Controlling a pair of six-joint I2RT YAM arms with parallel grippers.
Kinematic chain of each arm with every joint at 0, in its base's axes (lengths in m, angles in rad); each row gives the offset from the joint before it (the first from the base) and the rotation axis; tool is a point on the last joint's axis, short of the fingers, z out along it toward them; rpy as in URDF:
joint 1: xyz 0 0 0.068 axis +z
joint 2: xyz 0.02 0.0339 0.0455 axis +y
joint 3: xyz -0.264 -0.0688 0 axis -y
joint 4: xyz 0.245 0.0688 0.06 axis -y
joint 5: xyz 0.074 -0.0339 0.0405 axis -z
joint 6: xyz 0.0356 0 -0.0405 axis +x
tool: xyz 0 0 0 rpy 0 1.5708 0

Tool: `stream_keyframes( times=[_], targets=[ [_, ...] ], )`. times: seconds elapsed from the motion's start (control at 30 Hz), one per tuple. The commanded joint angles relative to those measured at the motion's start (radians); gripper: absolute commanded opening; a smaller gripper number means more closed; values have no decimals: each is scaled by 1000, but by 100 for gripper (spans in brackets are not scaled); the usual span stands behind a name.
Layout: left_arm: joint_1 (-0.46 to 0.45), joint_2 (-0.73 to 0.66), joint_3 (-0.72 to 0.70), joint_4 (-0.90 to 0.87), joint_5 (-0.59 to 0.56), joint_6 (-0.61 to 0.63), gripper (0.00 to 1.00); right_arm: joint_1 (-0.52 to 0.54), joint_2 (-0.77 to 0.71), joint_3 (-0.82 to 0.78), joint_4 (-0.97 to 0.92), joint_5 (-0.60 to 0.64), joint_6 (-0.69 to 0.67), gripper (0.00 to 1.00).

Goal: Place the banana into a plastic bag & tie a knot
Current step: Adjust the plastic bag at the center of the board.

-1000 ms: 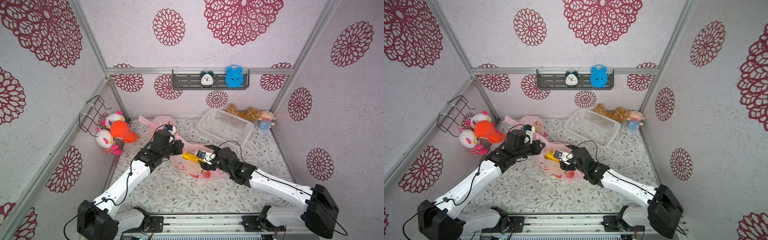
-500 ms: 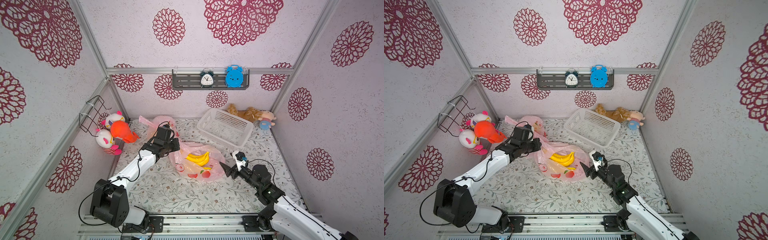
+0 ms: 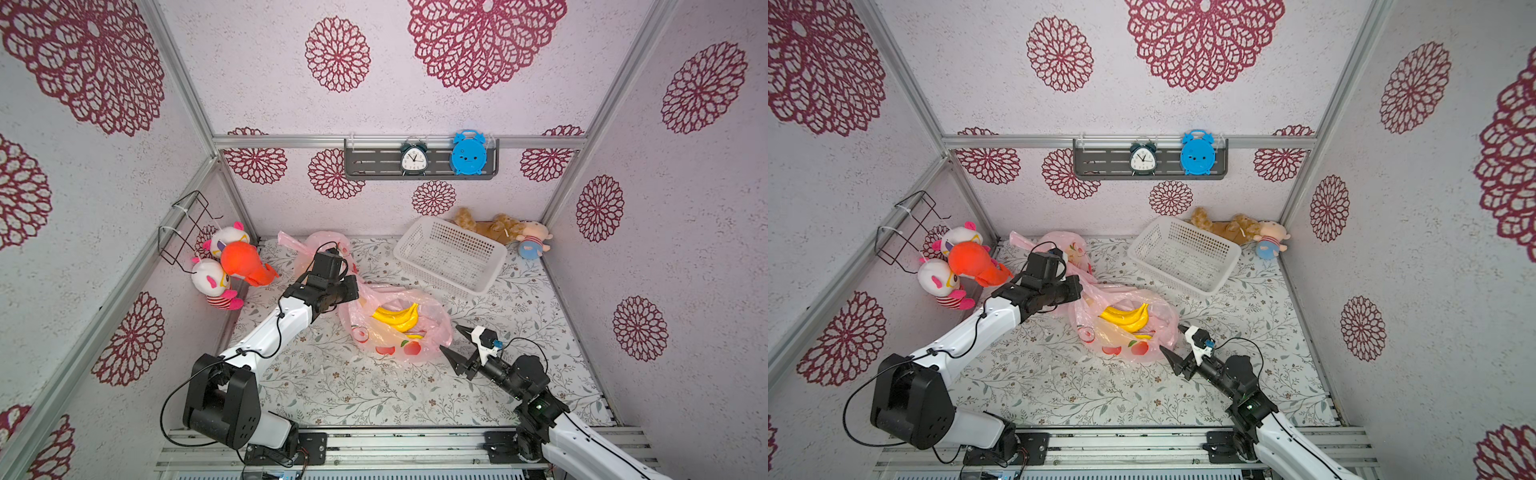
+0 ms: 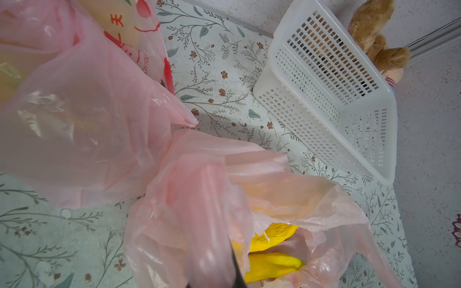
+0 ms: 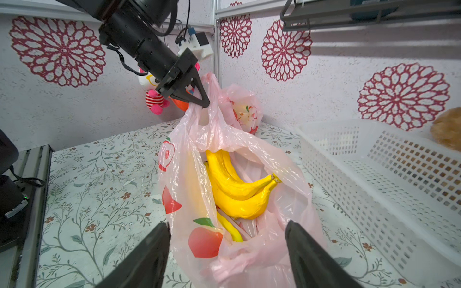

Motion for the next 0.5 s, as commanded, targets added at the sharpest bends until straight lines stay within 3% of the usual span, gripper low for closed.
stream_keyframes(
  times=[0.0, 0.33, 0.43, 0.47],
  targets=[
    [8, -11, 0, -3, 3, 7, 0, 8, 58, 13, 83, 33, -33, 76],
    [8, -15, 1, -3, 13, 13, 0, 33, 154, 29, 93, 108, -78, 74],
    [8, -14, 2, -3, 15, 14, 0, 38, 175, 40, 87, 107, -82, 66],
    [8, -15, 2, -3, 15, 15, 0, 38, 181, 43, 86, 105, -82, 58]
  ],
)
